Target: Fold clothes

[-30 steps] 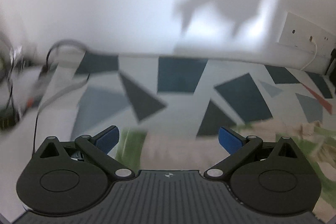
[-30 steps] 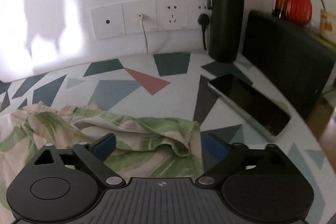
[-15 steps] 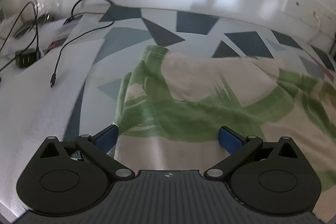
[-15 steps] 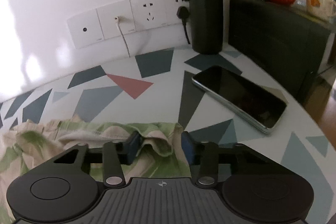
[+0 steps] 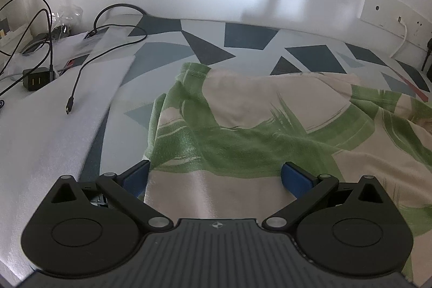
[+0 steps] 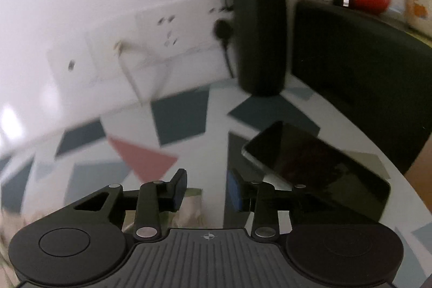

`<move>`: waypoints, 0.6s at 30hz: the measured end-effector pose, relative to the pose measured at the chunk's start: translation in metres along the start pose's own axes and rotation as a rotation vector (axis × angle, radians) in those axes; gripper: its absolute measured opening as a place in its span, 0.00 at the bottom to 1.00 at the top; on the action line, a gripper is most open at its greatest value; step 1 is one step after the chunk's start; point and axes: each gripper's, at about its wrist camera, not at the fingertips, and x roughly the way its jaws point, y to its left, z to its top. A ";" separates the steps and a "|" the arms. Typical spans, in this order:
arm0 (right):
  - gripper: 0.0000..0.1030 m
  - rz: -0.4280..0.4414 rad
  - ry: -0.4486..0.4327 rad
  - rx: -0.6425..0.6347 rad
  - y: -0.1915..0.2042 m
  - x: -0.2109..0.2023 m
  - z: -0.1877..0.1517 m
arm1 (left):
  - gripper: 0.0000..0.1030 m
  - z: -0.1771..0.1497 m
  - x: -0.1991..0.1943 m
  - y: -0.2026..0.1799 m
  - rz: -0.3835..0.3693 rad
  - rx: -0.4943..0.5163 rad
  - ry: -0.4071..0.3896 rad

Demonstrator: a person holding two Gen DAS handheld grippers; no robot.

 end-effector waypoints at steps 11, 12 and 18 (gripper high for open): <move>0.33 0.353 0.045 -0.419 0.074 -0.047 -0.046 | 1.00 -0.003 -0.001 -0.001 0.009 -0.012 -0.011; 0.34 0.380 0.041 -0.453 0.084 -0.049 -0.050 | 1.00 -0.003 -0.002 -0.001 0.008 -0.012 -0.009; 0.49 0.507 0.047 -0.586 0.124 -0.054 -0.063 | 1.00 -0.001 -0.003 0.002 -0.013 0.008 0.016</move>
